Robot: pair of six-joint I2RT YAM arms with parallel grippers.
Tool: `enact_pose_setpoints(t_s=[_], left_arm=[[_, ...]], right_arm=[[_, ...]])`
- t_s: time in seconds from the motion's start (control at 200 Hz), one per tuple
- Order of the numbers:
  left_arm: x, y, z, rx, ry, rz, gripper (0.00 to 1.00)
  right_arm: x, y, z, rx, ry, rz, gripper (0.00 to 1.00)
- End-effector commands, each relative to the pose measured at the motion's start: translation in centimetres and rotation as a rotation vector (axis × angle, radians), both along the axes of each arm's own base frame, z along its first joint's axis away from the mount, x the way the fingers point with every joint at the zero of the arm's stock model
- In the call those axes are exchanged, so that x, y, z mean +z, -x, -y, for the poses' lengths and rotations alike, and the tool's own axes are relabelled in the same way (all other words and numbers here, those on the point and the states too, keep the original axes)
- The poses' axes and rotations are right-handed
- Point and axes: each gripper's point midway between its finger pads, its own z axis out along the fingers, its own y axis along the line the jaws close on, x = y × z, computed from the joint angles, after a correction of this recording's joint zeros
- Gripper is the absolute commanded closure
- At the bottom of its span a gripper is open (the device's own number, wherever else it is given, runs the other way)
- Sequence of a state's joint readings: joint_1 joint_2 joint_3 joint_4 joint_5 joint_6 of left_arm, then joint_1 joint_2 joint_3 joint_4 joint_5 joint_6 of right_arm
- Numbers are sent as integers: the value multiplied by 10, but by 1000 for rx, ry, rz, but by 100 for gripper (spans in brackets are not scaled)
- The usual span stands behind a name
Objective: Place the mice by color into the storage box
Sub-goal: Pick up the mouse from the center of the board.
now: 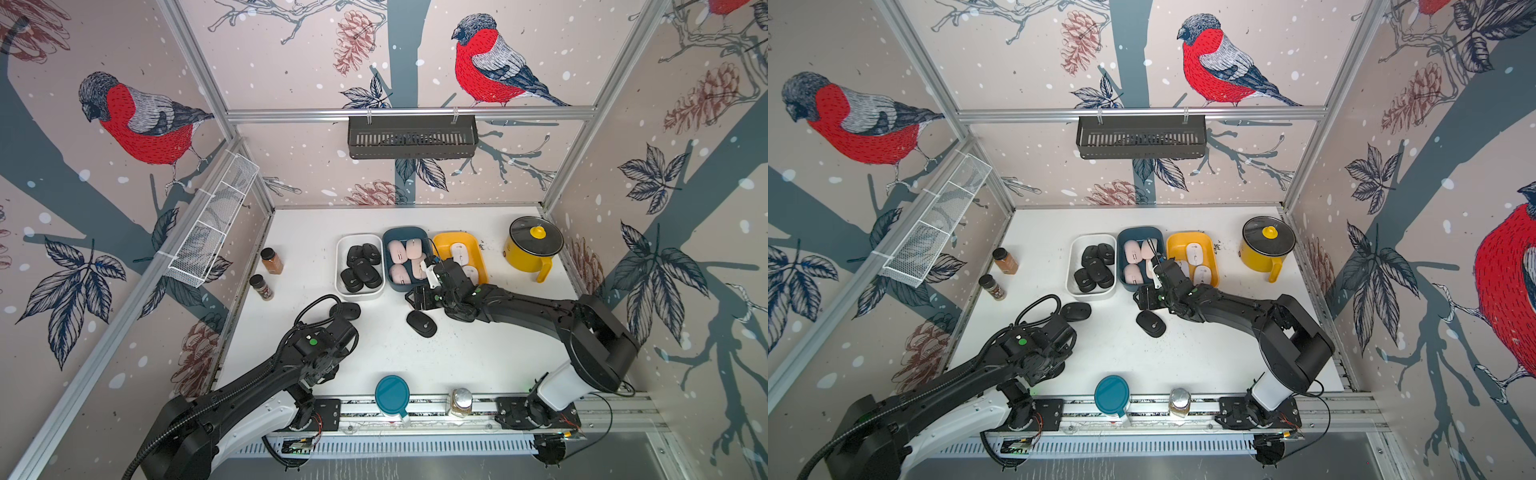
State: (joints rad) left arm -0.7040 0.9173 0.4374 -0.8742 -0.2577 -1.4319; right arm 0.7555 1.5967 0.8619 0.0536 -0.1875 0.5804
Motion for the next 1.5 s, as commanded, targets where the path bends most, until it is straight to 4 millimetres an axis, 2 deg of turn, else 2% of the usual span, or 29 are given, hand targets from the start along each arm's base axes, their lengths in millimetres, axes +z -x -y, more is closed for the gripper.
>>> enact_pose_setpoints(t_s=[0.0, 0.425, 0.635, 0.946, 1.086, 1.331, 1.496], left_arm=[[-2, -4, 0, -43, -21, 9, 17], [-13, -13, 10, -130, -24, 8, 24], [-8, -18, 4, -142, -86, 7, 27], [-10, -17, 2, -153, -105, -11, 32], [-13, -13, 2, -168, -116, -48, 33], [-23, -5, 2, -177, -142, -142, 40], [-21, -10, 6, -179, -126, -111, 44]], right_arm=[[5, -3, -5, -1, -26, 3, 22], [-5, -3, -4, -10, -6, -40, 22], [-5, -4, -3, -14, -11, -48, 23], [-6, -5, -2, -20, -9, -52, 23], [-7, -6, -1, -26, -3, -52, 23], [-6, -7, -2, -30, -11, -57, 23], [-7, -7, -2, -31, -7, -59, 23]])
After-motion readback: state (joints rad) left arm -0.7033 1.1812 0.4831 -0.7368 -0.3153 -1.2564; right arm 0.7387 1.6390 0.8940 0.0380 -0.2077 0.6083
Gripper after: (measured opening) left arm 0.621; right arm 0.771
